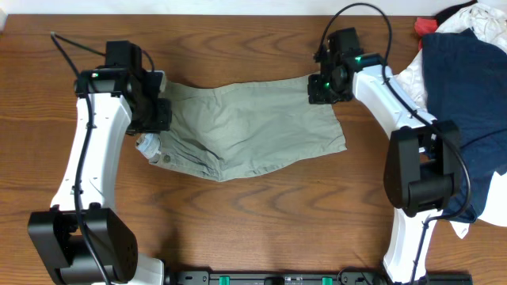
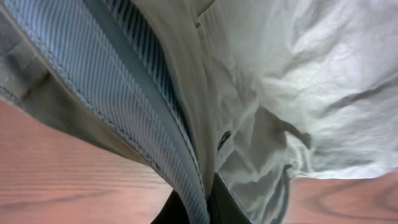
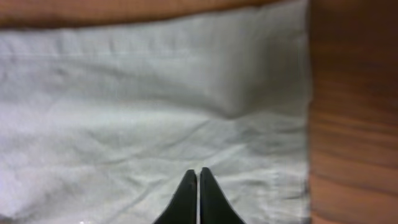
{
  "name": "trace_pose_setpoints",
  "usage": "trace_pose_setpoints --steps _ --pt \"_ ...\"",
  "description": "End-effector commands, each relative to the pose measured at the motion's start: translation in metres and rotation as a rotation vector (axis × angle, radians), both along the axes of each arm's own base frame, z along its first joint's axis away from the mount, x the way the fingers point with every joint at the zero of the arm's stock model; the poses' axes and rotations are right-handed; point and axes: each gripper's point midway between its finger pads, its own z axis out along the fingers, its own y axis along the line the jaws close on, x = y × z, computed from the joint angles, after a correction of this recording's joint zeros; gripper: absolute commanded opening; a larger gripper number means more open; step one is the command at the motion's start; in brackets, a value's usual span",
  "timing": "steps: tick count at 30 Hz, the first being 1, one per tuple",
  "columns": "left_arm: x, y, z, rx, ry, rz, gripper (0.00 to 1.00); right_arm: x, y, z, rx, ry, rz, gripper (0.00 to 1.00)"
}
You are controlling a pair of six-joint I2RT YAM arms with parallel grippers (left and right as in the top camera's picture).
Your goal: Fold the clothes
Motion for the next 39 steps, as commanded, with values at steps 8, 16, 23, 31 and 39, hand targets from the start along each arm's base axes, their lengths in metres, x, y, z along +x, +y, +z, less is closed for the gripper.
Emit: trace_pose_setpoints --steps 8,16,23,31,39 --pt "0.041 -0.027 0.05 0.008 -0.204 -0.064 0.06 -0.012 0.001 -0.019 0.023 0.032 0.0 0.01" --pt "0.053 -0.07 0.056 -0.048 -0.262 -0.063 0.06 -0.02 -0.011 -0.035 0.012 0.06 -0.021 0.01" --pt "0.061 -0.104 0.064 -0.08 -0.322 -0.112 0.06 -0.024 -0.031 -0.047 -0.003 0.082 -0.06 0.01" --pt "0.067 -0.142 0.075 -0.153 -0.381 -0.11 0.06 -0.027 -0.056 -0.057 -0.005 0.096 -0.111 0.01" --pt "0.058 -0.192 0.084 -0.23 -0.416 -0.22 0.06 -0.048 -0.06 -0.084 -0.009 0.132 -0.115 0.01"
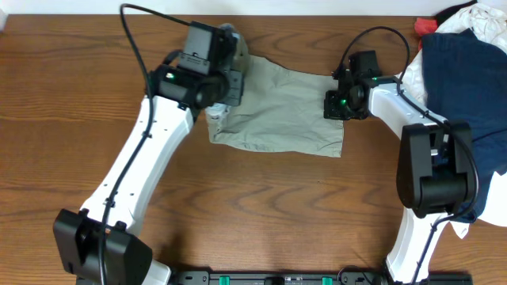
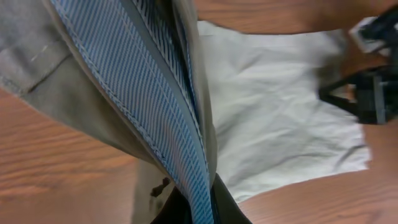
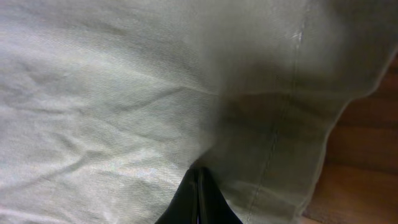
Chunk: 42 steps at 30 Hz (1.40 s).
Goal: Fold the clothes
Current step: 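Fold the left end rightward over the shorts toward the right gripper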
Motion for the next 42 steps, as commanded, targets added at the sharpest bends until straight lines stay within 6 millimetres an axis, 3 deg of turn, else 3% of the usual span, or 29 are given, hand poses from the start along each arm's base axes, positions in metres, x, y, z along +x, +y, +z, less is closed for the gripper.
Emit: trace_pose_setpoints --steps 1,8,18,22,27,42 --pt "-0.002 -0.027 0.015 -0.056 -0.034 -0.048 0.06 -0.033 -0.013 -0.037 -0.042 0.115 -0.021 0.01" --pt "-0.01 -0.074 0.016 -0.087 -0.067 -0.134 0.06 -0.043 -0.015 -0.045 -0.042 0.145 -0.033 0.01" --pt "-0.009 -0.119 -0.05 -0.09 0.061 -0.173 0.06 -0.043 -0.011 -0.043 -0.011 0.151 -0.035 0.01" --pt "-0.015 -0.153 -0.058 -0.156 0.065 -0.259 0.06 -0.044 -0.01 -0.043 -0.003 0.155 -0.035 0.01" --pt "-0.021 -0.179 -0.06 -0.17 0.037 -0.305 0.06 -0.044 -0.009 -0.043 0.003 0.156 -0.037 0.01" --pt "-0.021 -0.194 -0.053 -0.216 0.01 -0.302 0.06 -0.043 -0.005 -0.041 0.027 0.153 -0.035 0.01"
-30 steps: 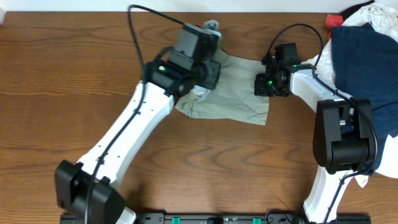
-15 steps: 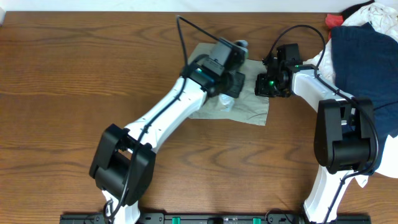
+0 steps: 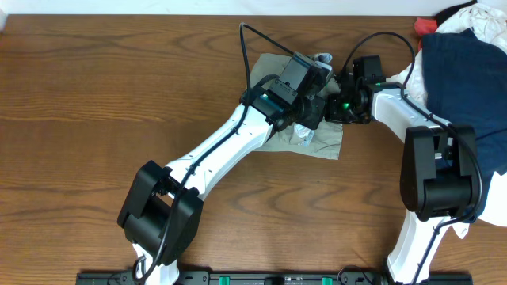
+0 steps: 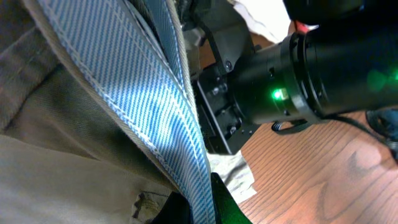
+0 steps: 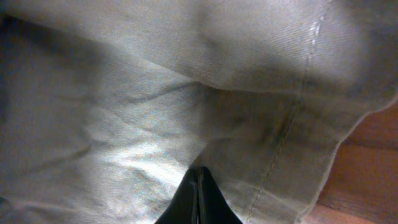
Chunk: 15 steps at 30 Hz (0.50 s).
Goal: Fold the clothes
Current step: 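Fold the left end rightward over the shorts toward the right gripper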
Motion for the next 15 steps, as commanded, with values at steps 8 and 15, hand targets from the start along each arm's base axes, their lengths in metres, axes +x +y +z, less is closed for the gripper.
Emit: trace_pose_setpoints --steps 8,15 --pt "0.003 -0.019 0.017 -0.079 -0.018 0.006 0.06 -0.034 -0.005 -0.04 -0.025 0.142 -0.014 0.01" --pt "0.006 -0.024 0.003 -0.089 0.016 0.033 0.06 -0.034 -0.005 -0.04 -0.025 0.144 -0.014 0.01"
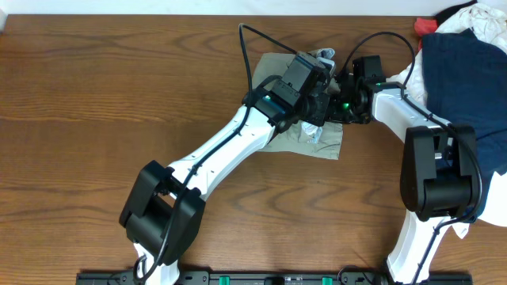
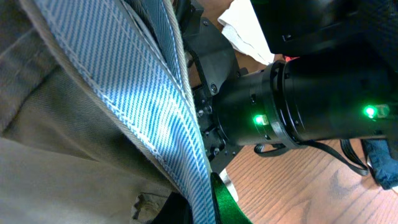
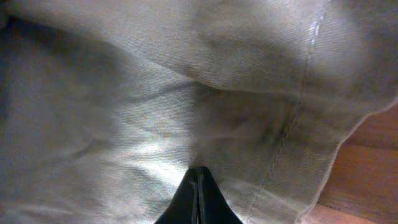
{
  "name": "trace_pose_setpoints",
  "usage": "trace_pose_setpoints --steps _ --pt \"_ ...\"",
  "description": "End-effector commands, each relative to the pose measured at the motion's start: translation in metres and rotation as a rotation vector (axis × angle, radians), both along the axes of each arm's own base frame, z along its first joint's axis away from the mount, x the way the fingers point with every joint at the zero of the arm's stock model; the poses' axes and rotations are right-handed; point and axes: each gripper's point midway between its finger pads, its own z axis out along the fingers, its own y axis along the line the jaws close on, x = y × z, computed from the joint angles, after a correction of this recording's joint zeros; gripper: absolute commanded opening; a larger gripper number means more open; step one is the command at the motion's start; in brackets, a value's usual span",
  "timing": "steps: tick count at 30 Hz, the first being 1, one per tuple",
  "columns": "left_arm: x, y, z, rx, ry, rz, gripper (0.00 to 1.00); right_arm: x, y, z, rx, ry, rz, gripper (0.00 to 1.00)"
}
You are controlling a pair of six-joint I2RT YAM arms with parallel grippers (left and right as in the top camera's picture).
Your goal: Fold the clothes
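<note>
Khaki shorts [image 1: 325,141] lie doubled over at the far middle of the table. My left gripper [image 1: 319,96] is shut on the waistband, whose blue striped lining [image 2: 143,106] fills the left wrist view above the fingertips [image 2: 221,202]. It sits right against my right gripper [image 1: 339,104], whose black housing with green lights [image 2: 298,118] shows close by. In the right wrist view the right gripper [image 3: 199,180] is shut on the khaki fabric [image 3: 155,93] near a stitched hem [image 3: 292,124].
A pile of clothes sits at the right edge: a navy garment [image 1: 467,95], white cloth [image 1: 475,20] and something red [image 1: 426,24]. The right arm's base [image 1: 432,182] stands in front of the pile. The table's far edge [image 1: 158,17] runs just behind the shorts.
My left gripper has shifted slightly farther toward the right gripper with the waistband. The right gripper and the folded shorts are nearly unchanged.
The shorts first lay spread out, my left gripper holding the waistband at the left end and my right gripper the right end. Then the waistband was over the middle. Then it was beside the right gripper, the shorts doubled over, as they remain now.
</note>
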Motion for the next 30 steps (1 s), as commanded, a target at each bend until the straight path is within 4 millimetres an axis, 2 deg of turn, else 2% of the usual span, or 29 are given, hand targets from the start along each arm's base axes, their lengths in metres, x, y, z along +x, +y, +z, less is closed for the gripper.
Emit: trace_pose_setpoints --steps 1,4,7,10,15,17,19,22,25,28,30 --pt "0.002 -0.011 -0.004 -0.026 0.021 0.001 0.06 -0.034 -0.005 -0.04 -0.028 0.143 -0.014 0.01" --pt "0.002 -0.013 -0.006 -0.032 0.029 0.009 0.08 -0.034 -0.005 -0.04 -0.028 0.143 -0.014 0.01" --pt "0.003 -0.013 -0.005 -0.037 0.023 0.01 0.24 -0.034 -0.004 -0.04 -0.019 0.145 -0.012 0.01" --pt "0.004 -0.013 -0.004 -0.039 0.02 0.01 0.26 -0.034 -0.002 -0.035 0.011 0.141 -0.011 0.01" --pt "0.005 -0.014 -0.003 -0.043 0.015 0.009 0.29 -0.023 -0.012 -0.002 0.079 0.087 -0.042 0.01" --pt "0.006 -0.015 -0.002 -0.047 0.011 0.009 0.4 -0.019 -0.024 0.017 0.086 0.055 -0.072 0.02" --pt "0.007 -0.015 0.0 -0.052 0.004 0.011 0.56 -0.017 -0.036 0.035 0.088 0.024 -0.099 0.04" --pt "0.012 -0.013 0.005 -0.064 -0.01 0.019 0.74 -0.016 -0.051 0.06 0.089 -0.018 -0.131 0.17" --pt "0.021 0.002 0.022 -0.08 -0.031 0.051 0.85 -0.017 -0.056 0.074 0.089 -0.041 -0.142 0.43" --pt "0.029 0.028 0.041 -0.083 -0.038 0.097 0.89 -0.019 -0.053 0.073 0.089 -0.03 -0.137 0.61" --pt "0.032 0.051 0.051 -0.074 -0.029 0.136 0.94 -0.023 -0.048 0.067 0.083 -0.013 -0.12 0.67"
